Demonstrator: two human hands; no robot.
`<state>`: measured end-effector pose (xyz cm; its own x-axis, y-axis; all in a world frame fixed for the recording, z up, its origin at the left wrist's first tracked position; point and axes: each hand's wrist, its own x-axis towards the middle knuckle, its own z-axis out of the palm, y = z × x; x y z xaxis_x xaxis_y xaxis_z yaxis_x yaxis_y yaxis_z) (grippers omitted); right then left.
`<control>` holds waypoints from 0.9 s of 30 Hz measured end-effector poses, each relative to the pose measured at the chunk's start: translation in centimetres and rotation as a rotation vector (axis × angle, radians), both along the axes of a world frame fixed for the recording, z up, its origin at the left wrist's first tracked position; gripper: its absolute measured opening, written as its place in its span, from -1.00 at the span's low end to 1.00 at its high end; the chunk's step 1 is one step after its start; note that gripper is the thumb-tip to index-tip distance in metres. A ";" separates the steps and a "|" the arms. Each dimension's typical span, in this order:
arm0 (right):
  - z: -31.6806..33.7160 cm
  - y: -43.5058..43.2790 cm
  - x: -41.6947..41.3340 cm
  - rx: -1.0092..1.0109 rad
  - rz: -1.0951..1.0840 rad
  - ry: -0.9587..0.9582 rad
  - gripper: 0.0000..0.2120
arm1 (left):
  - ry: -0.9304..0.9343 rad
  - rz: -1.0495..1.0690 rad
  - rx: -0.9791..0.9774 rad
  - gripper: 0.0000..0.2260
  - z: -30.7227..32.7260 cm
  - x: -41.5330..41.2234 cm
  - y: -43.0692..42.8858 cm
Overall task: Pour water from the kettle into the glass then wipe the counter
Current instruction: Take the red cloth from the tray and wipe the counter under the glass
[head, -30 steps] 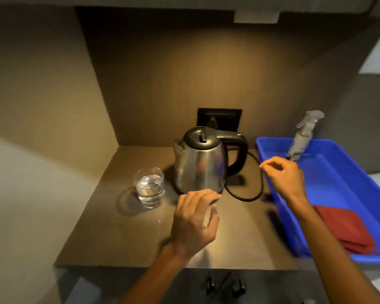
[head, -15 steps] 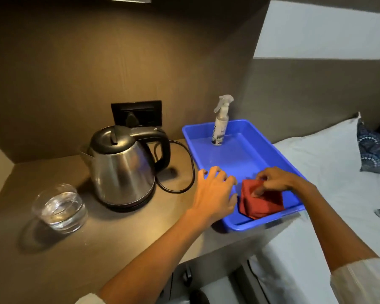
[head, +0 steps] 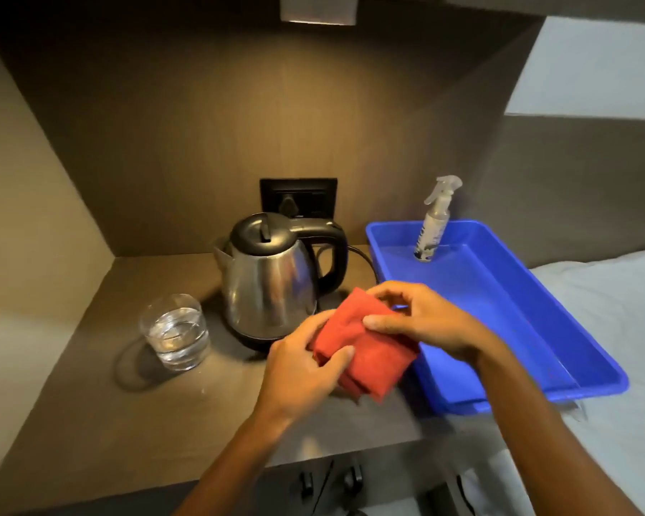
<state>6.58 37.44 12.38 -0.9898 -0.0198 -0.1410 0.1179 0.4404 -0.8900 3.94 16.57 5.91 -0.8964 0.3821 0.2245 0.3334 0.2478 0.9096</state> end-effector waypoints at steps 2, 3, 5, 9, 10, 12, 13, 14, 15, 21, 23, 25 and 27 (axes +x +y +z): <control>-2.6 -3.5 -1.0 0.086 0.012 -0.002 -0.66 | -0.080 0.112 -0.067 -0.62 -1.8 0.7 -3.4; -3.8 -5.4 -1.4 0.140 -0.012 0.012 -0.65 | -0.111 0.159 -0.102 -0.65 -2.6 1.2 -4.8; -6.1 -9.0 -1.9 0.245 -0.041 0.080 -0.65 | -0.092 0.284 -0.290 -0.63 -3.8 2.2 -7.0; -9.5 -13.4 -0.8 0.644 -0.019 0.317 -0.78 | 0.214 0.664 -0.457 -0.55 -4.6 3.1 -10.7; -9.7 -14.1 -0.4 0.576 -0.024 0.349 -0.80 | 0.249 0.724 -0.383 -0.53 -4.5 2.7 -11.7; -9.9 -14.9 0.8 0.408 -0.030 0.367 -0.79 | 0.202 0.781 -0.255 -0.44 -4.4 1.2 -13.3; -10.2 -15.2 1.2 0.423 -0.023 0.359 -0.70 | 0.147 0.788 -0.225 -0.33 -4.5 0.4 -13.8; -10.6 -15.6 1.6 0.514 -0.008 0.322 -0.56 | 0.085 0.793 -0.203 -0.21 -4.6 -0.6 -14.1; -11.1 -15.8 1.9 0.634 0.018 0.252 -0.40 | 0.017 0.787 -0.180 -0.12 -4.7 -1.5 -14.1; -13.6 -17.6 2.1 0.814 0.179 0.138 -0.26 | -0.006 0.720 -0.075 -0.01 -5.8 -5.9 -13.2; -13.6 -18.4 2.1 0.782 0.253 0.167 -0.31 | 0.041 0.731 -0.083 -0.07 -6.3 -6.6 -13.3; -13.1 -19.6 2.0 0.836 0.350 0.217 -0.35 | 0.059 0.729 -0.069 -0.13 -6.5 -6.9 -13.6; -12.8 -21.3 2.1 0.907 0.406 0.230 -0.41 | 0.056 0.708 -0.044 -0.15 -6.4 -6.9 -14.1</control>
<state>8.69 16.14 -0.45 -0.9373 -0.3400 -0.0769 -0.3220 0.9289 -0.1828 -3.00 2.45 -0.49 -0.9202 -0.2785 0.2750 0.1242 0.4585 0.8800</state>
